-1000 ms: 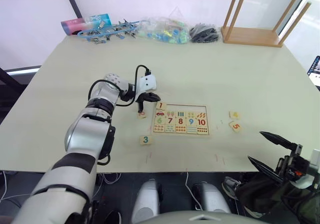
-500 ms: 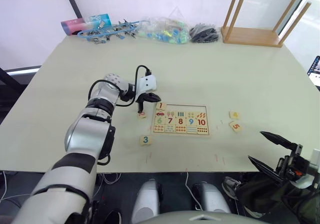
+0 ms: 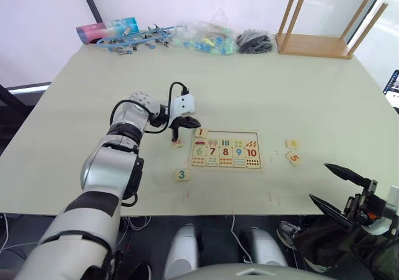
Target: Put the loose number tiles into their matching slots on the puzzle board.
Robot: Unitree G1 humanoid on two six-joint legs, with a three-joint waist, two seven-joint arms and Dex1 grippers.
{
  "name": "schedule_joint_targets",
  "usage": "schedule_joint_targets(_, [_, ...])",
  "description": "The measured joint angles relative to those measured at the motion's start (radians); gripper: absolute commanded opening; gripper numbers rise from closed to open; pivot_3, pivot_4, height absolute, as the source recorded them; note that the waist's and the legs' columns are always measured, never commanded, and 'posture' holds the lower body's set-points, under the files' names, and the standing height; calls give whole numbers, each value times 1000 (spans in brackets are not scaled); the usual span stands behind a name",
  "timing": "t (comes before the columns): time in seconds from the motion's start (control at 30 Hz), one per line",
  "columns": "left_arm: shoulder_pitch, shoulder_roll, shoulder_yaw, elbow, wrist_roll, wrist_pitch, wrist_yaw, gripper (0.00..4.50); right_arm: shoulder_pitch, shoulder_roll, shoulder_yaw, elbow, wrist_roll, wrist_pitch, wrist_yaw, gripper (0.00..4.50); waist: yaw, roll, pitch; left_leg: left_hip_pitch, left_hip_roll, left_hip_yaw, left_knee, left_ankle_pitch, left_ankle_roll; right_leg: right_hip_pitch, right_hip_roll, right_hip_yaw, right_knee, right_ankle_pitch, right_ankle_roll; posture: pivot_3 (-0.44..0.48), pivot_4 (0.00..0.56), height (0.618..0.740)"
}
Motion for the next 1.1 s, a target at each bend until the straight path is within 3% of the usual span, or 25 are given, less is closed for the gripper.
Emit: schedule_joint_targets(1.1, [0, 0, 10, 4, -1, 0, 7, 31, 8, 0, 0, -10, 0, 3, -2, 4500, 0, 0, 0, 0, 0, 0, 0, 0, 0, 0, 0, 0, 0, 0, 0, 0, 150, 738])
